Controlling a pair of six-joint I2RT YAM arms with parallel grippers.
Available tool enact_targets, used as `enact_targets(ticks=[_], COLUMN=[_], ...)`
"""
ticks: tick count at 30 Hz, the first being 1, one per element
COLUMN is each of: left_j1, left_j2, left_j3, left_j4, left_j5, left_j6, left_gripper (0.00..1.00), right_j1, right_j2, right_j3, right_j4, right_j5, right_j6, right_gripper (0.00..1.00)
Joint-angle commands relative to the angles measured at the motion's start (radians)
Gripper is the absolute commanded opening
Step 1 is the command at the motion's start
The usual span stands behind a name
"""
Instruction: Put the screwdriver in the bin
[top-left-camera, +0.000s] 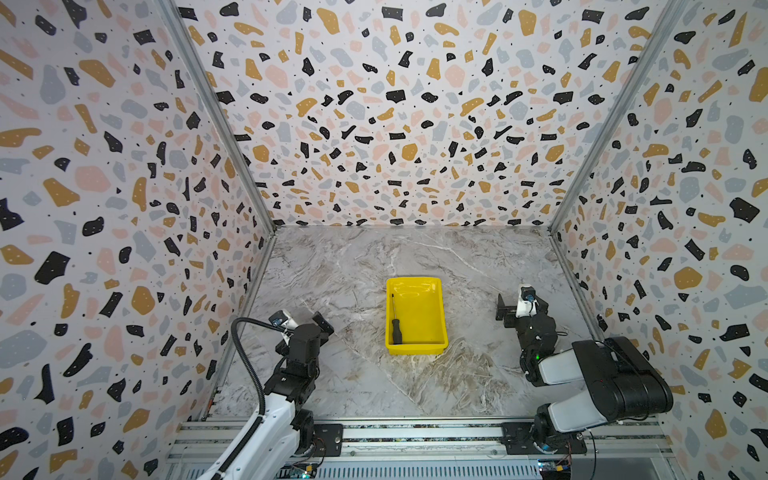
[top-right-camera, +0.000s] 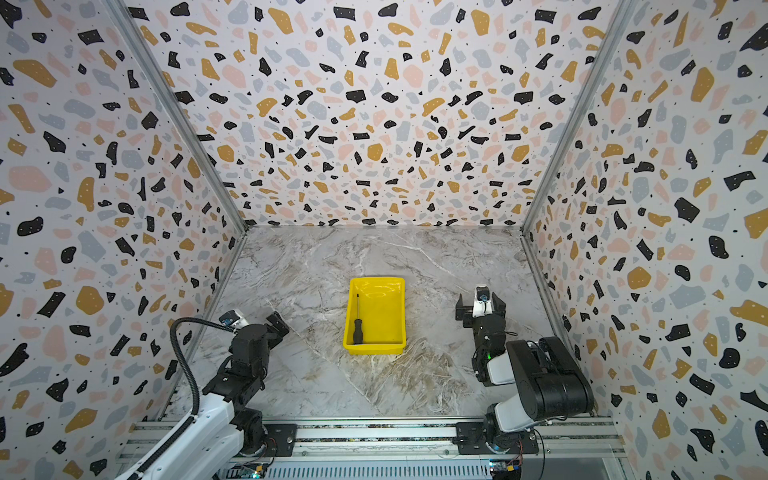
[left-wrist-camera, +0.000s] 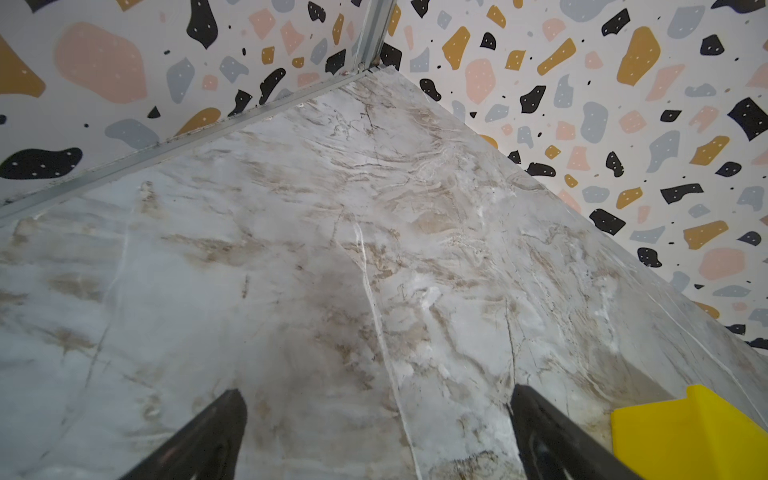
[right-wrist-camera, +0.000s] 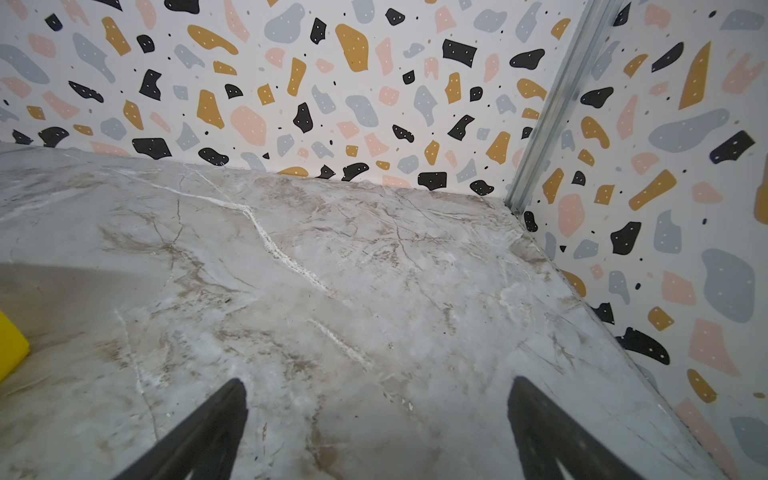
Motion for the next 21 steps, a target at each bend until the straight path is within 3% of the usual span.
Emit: enact_targets(ticks=[1, 4, 7, 9, 16, 17, 19, 21], left_j1=[0.001, 0.001, 0.001, 0.001, 0.001, 0.001, 0.001, 0.002], left_j2=[0.044, 0.115, 0.199, 0.260, 0.425, 0.420, 0.431, 0.439], left_j3=[0.084, 0.094, 0.086, 0.082, -0.052, -0.031, -0.062, -0.087], left_j4=[0.152, 0.289, 0.429, 0.478, 0.782, 0.732, 0.840, 0.922], left_j5=[-0.148, -0.283, -0.242, -0.226, -0.265, -0.213, -0.152, -0.170], left_j6=[0.068, 0.224, 0.483, 0.573, 0.597, 0.605, 0.646, 0.646], left_gripper=[1.00, 1.00, 1.00, 1.00, 1.00, 1.00, 1.00, 1.00], right_j1=[-0.003, -0.003, -0.003, -0.004, -0.003, -0.004, -0.005, -0.005], right_j2=[-0.006, -0.007, -0.006, -0.006, -0.006, -0.006, -0.006, -0.006], right_j3=[0.014, 0.014, 0.016, 0.015, 0.015, 0.015, 0.016, 0.015], right_j4=[-0.002, -0.003, -0.002, -0.003, -0.003, -0.003, -0.003, -0.003], right_j5=[-0.008, -0.008, -0.008, -0.008, -0.010, -0.010, -0.010, -0.010], right_j6=[0.012, 0.012, 0.012, 0.012, 0.012, 0.012, 0.012, 0.012], right_gripper=[0.99, 0.99, 0.99, 0.99, 0.99, 0.99, 0.99, 0.99])
